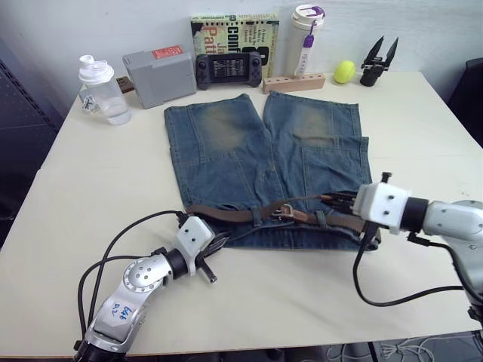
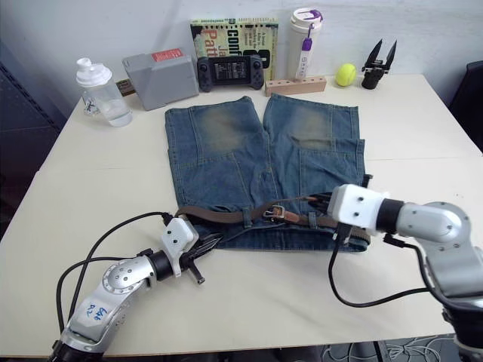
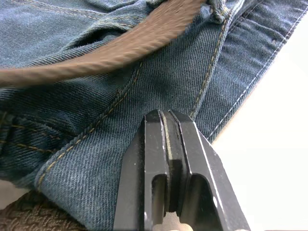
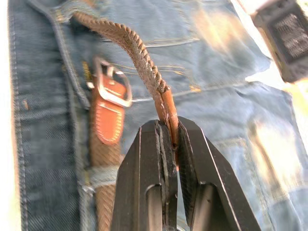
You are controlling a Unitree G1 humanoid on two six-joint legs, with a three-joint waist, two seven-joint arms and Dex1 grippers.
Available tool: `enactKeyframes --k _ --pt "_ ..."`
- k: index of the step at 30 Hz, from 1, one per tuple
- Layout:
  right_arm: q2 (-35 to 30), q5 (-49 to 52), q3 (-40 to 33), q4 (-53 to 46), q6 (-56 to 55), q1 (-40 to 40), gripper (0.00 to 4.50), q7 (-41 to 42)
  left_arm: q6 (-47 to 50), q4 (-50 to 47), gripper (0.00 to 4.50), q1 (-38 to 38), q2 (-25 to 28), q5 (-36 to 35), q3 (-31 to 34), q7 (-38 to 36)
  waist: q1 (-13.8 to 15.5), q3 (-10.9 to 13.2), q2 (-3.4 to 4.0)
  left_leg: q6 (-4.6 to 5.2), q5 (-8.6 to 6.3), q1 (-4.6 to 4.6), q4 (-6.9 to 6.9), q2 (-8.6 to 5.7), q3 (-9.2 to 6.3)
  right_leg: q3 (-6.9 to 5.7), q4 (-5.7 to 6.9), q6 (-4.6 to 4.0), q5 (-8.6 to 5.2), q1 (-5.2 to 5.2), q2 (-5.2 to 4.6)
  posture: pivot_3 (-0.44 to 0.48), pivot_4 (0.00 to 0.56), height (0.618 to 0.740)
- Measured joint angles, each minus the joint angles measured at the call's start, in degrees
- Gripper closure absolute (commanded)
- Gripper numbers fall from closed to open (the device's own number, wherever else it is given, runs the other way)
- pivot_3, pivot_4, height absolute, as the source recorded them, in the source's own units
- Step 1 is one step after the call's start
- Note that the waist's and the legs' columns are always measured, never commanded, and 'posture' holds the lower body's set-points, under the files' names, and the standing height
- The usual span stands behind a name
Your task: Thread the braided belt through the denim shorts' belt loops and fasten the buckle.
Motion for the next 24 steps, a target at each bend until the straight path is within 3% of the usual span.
enactKeyframes --k 5,9,12,16,17,22,24 --pt "-1.8 -3.8 -2.0 8.0 -3.8 -2.5 4.43 -2.8 -1.0 0.1 4.50 0.1 0.5 0.7 -0.3 -0.6 0.0 0.0 0.02 0.00 0.00 0.01 -0.03 -0.02 0.04 -0.01 0.00 -0.01 -0.01 -0.01 0.04 0.000 0.150 0.722" --pt "-0.8 -6.6 0.5 10.1 -8.1 -3.8 4.43 -4.8 -3.5 0.5 4.50 0.6 0.7 1.1 0.4 -1.8 -0.1 0.0 0.03 -0.01 0.00 0.00 -0.02 -0.03 0.09 0.00 0.01 -0.01 -0.01 -0.02 0.04 0.000 0.150 0.722" --pt "0.3 -7.2 1.9 10.4 -9.2 -5.1 4.50 -5.8 -5.2 0.1 3.65 2.1 0.7 -0.7 2.2 -4.1 -0.1 0.0 0.05 -0.01 0.00 -0.06 -0.02 -0.01 0.10 -0.01 0.00 -0.01 -0.01 -0.09 0.05 0.000 0.150 0.722" --pt "1.7 -7.2 3.5 9.5 -9.6 -6.6 4.50 -6.1 -3.1 -3.9 2.04 3.6 3.3 -8.2 6.5 -9.7 -0.1 0.0 0.06 -0.01 0.00 -0.09 0.00 0.04 0.08 -0.01 0.01 -0.01 -0.01 -0.11 0.02 0.000 0.150 0.722" --pt "1.8 -7.3 4.5 9.1 -10.1 -7.0 4.50 -6.1 -0.3 -6.4 1.63 3.8 4.5 -13.5 9.0 -11.4 0.1 0.0 0.05 -0.01 0.00 -0.12 0.05 0.11 0.05 0.00 0.02 -0.01 -0.01 -0.11 -0.01 0.000 0.150 0.722" --pt "2.0 -7.3 6.6 7.9 -10.5 -9.2 4.50 -5.3 11.3 -9.2 1.63 -0.2 10.4 -37.4 21.9 -14.7 0.0 0.1 0.07 -0.01 0.00 -0.11 0.12 0.10 -0.02 0.02 0.08 0.00 0.00 -0.10 -0.05 0.000 0.150 0.722" --pt "3.0 -7.3 8.6 7.1 -10.5 -10.9 4.50 -4.4 13.0 -7.8 1.63 -5.6 12.6 -40.7 24.1 -15.6 0.0 0.1 0.08 -0.01 0.01 -0.09 0.12 -0.03 -0.02 -0.01 0.07 0.00 0.00 -0.07 0.00 0.000 0.150 0.722"
